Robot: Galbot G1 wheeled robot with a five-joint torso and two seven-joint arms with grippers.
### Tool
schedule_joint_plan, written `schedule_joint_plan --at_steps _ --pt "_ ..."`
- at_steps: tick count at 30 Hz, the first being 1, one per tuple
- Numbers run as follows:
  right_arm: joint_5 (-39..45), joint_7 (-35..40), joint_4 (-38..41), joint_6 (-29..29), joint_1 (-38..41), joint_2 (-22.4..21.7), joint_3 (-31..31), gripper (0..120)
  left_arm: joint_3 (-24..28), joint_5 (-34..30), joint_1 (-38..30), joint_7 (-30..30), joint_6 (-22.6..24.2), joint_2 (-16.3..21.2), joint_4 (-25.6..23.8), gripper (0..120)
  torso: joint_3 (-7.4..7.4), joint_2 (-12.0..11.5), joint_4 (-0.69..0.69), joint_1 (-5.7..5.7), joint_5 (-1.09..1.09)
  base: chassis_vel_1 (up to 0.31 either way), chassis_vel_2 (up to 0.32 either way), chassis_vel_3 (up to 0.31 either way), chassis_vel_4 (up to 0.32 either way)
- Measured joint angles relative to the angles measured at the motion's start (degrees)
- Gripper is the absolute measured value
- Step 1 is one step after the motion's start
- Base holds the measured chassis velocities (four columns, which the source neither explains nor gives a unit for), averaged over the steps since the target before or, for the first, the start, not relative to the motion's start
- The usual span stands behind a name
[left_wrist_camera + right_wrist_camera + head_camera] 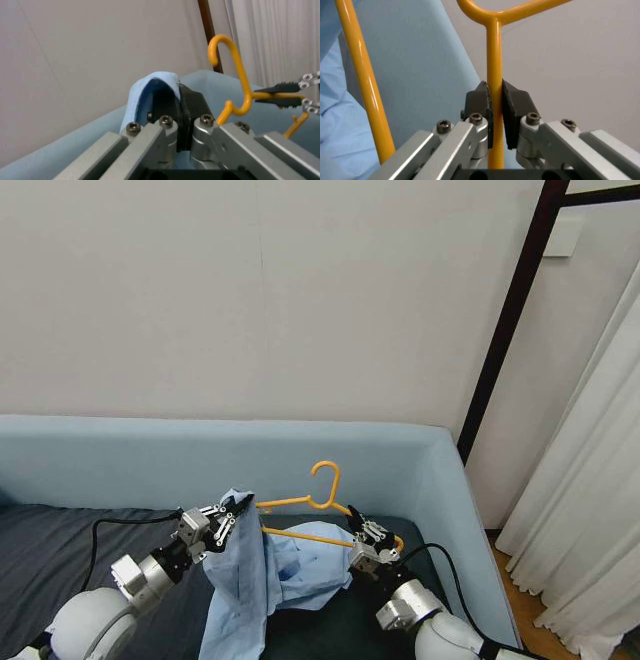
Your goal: Pick up the clothes from the sofa and hang them on the clothes hanger.
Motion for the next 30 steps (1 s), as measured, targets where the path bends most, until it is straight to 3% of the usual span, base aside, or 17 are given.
schedule_joint_plan --at_steps 8,16,22,30 --pt "-3.7 -1.1 -3.4 0.8 3.1 2.5 -1.9 5 0.1 0.1 1.1 1.5 0.0 -0.1 -1.9 0 0.0 0.0 0.02 0.0 0.01 0.0 0.0 0.0 0.0" --pt "6.1 -0.9 -2.8 3.9 5.6 5.3 -2.5 5 1.0 2.8 2.6 5.6 -2.8 -1.2 -0.2 0 0.0 0.0 0.02 0.0 -0.01 0.0 0.0 0.0 0.0" --pt "15.0 1.4 -1.2 0.8 7.3 6.6 -1.6 5 1.6 3.5 2.8 5.9 -3.5 -1.7 0.5 0 0.0 0.0 0.01 0.0 0.0 0.0 0.0 0.0 0.0" --pt "18.4 3.1 -0.9 -2.3 7.8 6.7 0.0 5 -0.1 3.2 2.4 6.2 -4.9 -1.4 0.6 0 0.0 0.0 0.02 0.0 0.0 0.0 0.0 0.0 0.0"
